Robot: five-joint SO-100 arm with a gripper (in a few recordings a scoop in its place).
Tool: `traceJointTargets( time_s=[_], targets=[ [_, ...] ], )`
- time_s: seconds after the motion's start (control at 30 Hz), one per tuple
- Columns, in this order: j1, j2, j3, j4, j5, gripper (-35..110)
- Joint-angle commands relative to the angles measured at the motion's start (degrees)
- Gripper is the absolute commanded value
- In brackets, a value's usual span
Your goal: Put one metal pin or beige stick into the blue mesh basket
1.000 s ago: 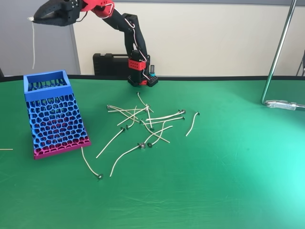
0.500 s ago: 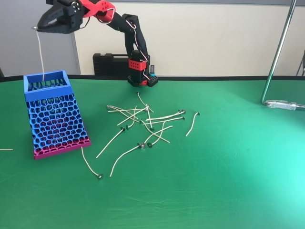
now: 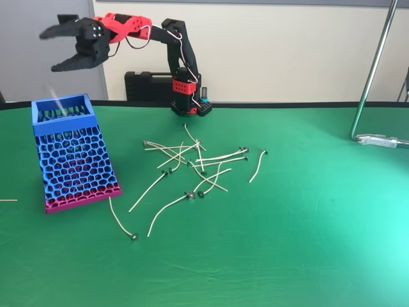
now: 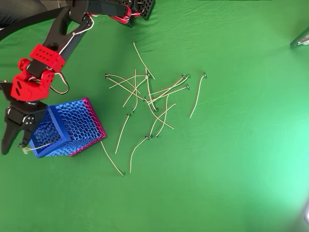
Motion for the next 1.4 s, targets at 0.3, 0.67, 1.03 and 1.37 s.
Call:
traceJointTargets(
  time_s=[0.3, 0.67, 1.03, 1.37],
  targets=[
    [-1.58, 16.96, 14.15, -7.56, -0.88, 1],
    [-11.07, 45.53, 48.52, -6.68, -7.73, 0],
    [-20.39, 73.56, 82.62, -3.78, -9.05, 0],
    [-25.22, 95.36, 109.42, -2.64, -9.32, 0]
  ],
)
